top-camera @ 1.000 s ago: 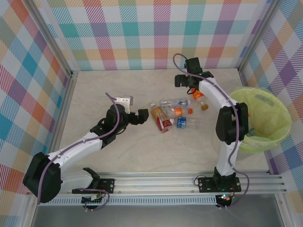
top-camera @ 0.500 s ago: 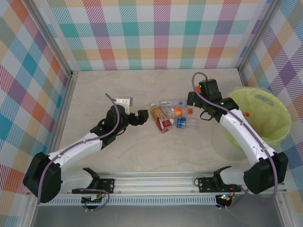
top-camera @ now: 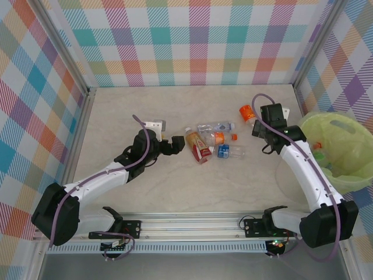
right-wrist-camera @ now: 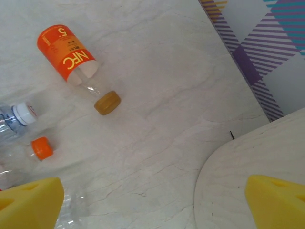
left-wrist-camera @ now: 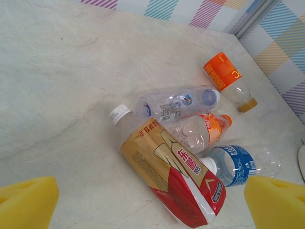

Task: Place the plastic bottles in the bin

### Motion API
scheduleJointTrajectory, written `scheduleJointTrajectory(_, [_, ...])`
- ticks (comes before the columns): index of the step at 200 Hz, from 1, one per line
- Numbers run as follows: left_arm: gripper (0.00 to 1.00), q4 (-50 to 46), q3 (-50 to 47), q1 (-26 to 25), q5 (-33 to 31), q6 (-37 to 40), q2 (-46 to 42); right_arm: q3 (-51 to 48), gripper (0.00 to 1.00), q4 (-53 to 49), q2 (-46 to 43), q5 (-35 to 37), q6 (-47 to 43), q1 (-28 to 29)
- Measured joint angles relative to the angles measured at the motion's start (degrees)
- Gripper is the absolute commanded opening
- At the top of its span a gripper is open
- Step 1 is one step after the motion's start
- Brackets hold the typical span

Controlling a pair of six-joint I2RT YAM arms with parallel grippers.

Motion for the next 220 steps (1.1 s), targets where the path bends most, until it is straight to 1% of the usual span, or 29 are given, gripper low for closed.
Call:
scheduleJointTrajectory(12, [1.0, 0.0, 0.0, 0.0, 0.0, 0.0, 0.1, -0.1, 0.97, 0.8, 0.2, -2.1, -1.8, -0.3])
scheduleJointTrajectory(31, [1.0, 0.0, 0.0, 0.0, 0.0, 0.0, 0.4, 0.4, 0.97, 2.3, 1.9, -7.6, -4.0, 0.0])
scheduleJointTrajectory(56, [1.0, 0.0, 0.0, 0.0, 0.0, 0.0, 1.3, 4.0, 0.98, 5.3, 9.9, -11.3, -5.3, 1.9])
scheduleJointTrajectory(92, [1.0, 0.0, 0.1, 0.0, -0.1, 0.0, 1.8, 11.0, 0.99, 10.1, 25.6, -9.9, -5.3, 2.6])
scheduleJointTrajectory(140, [1.0, -0.8, 0.1, 0.2, -1.2, 0.0, 1.6, 25.4, 0.99, 10.9, 43.6, -10.6, -7.0, -0.4])
scheduleJointTrajectory(171, [1.0, -1.6, 0.1, 0.2, -2.1, 0.0, 1.0, 32.3, 0.98, 10.1, 51.0, -10.7, -7.6, -2.1])
scheduleJointTrajectory(193, [1.0, -1.7, 0.1, 0.2, -2.6, 0.0, 0.8, 35.7, 0.97, 9.4, 55.4, -12.6, -8.6, -3.1])
scheduleJointTrajectory(220, [1.0, -1.7, 0.1, 0.2, -2.9, 0.0, 0.8, 38.2, 0.87, 7.7, 59.2, -15.3, -9.9, -4.2])
